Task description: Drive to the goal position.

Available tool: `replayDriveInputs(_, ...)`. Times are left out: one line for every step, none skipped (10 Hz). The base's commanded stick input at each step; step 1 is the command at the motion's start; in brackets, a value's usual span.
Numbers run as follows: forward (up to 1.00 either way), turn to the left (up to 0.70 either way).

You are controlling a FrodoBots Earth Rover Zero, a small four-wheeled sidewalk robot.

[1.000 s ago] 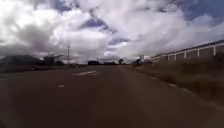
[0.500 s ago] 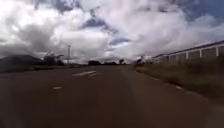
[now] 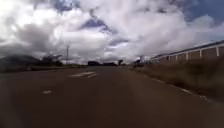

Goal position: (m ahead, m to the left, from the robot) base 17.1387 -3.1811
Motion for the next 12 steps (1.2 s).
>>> replayDriveInputs(0.65,0.03)
replayDriveInputs(0.64,0.03)
replayDriveInputs(0.63,0.03)
replayDriveInputs(0.6,0.03)
replayDriveInputs(0.58,0.03)
replayDriveInputs(0.58,0.03)
replayDriveInputs(0.58,0.03)
replayDriveInputs(0.58,0.03)
replayDriveInputs(0.57,0.03)
replayDriveInputs(0.57,-0.24)
replayDriveInputs(0.56,-0.53)
replayDriveInputs(0.56,-0.53)
